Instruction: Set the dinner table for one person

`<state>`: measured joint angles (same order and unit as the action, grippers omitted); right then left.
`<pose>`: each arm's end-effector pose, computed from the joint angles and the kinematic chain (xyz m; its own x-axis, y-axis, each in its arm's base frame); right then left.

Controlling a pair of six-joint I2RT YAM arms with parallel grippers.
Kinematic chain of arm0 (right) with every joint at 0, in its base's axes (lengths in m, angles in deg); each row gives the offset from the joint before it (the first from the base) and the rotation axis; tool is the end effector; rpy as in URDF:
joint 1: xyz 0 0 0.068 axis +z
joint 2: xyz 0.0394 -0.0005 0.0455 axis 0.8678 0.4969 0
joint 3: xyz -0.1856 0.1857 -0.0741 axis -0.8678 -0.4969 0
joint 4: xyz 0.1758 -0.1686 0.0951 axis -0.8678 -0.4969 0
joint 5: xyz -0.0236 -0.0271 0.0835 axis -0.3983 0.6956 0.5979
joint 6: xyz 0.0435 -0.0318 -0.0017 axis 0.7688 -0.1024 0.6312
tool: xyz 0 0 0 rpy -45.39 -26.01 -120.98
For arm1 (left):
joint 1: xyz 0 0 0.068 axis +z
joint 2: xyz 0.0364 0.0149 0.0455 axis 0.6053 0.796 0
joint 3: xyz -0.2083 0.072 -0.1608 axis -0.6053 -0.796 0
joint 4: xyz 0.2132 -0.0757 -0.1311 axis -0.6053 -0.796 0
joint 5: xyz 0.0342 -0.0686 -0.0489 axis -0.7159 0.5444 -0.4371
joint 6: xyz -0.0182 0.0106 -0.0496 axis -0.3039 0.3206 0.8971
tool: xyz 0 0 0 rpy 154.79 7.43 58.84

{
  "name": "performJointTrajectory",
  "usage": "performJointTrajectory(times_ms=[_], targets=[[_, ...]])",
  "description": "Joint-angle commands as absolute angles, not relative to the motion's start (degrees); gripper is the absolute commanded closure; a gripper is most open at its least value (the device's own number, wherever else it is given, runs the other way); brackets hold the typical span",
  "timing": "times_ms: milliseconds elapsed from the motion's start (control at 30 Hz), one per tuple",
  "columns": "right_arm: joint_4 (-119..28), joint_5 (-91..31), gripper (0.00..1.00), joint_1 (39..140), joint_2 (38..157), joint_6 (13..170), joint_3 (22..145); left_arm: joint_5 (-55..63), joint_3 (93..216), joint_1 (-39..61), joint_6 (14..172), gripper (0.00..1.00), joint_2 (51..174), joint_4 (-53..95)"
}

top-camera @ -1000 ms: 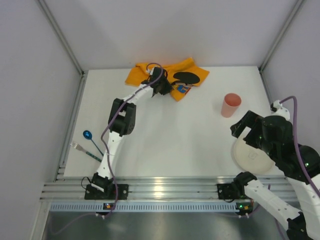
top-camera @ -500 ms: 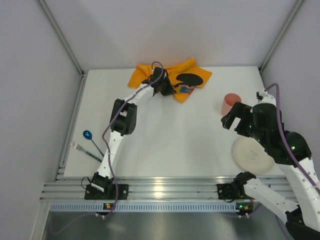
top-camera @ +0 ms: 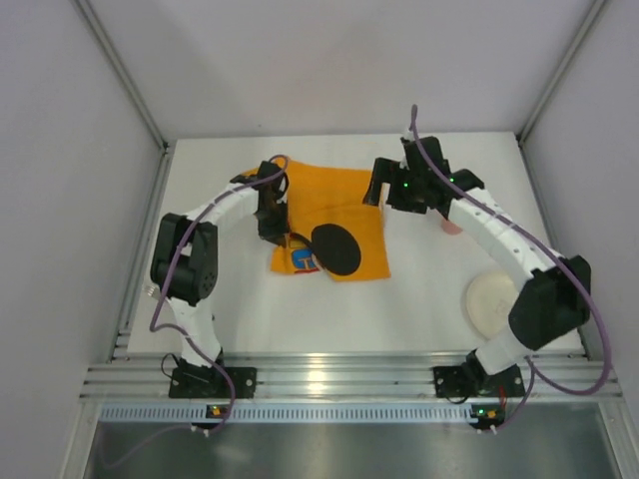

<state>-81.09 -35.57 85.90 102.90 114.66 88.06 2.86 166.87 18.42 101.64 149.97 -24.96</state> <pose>0.3014 0.1467 0.3349 -0.7593 0.1856 -0.6237 -0.0974 0.9153 0.3909 0.3759 -0.1328 0.1906 -0.9683 -0.0342 -0.2475 0.0203 0.9765 -0.2145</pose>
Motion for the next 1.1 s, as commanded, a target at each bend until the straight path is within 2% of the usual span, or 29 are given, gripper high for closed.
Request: performJointTrajectory(times_ms=[0,200,400,533,700,933,1000,1067], targets=[[-76.3,-27.9,0.04,85.9,110.4,116.1,90.6,-2.2,158.2,19.7,97.9,1.00,141.8,-30.2],[-75.7,-28.0,0.08,87.6,117.1,115.4,85.0,0.2,150.9,21.7,99.1,1.00,137.5,-29.3],[-70.4,-26.5,0.09,89.4,116.5,115.0,76.8,2.7,150.3,21.7,100.5,1.00,138.6,-28.5],[-64.4,-23.3,0.13,90.3,117.8,116.5,73.7,4.5,150.9,21.6,101.6,1.00,140.3,-28.0],[-59.8,-21.4,0.18,91.0,122.3,117.0,74.7,6.2,152.4,21.6,102.4,1.00,142.0,-27.7],[-62.8,-24.3,0.23,90.9,127.8,114.7,82.4,6.0,152.7,21.5,102.0,1.00,142.5,-28.5],[-64.2,-25.2,0.27,90.8,128.5,114.2,84.3,5.5,152.3,21.5,101.8,1.00,142.3,-28.6],[-64.0,-25.2,0.44,90.9,128.5,113.7,83.9,4.9,151.9,21.5,101.4,1.00,142.0,-28.6]])
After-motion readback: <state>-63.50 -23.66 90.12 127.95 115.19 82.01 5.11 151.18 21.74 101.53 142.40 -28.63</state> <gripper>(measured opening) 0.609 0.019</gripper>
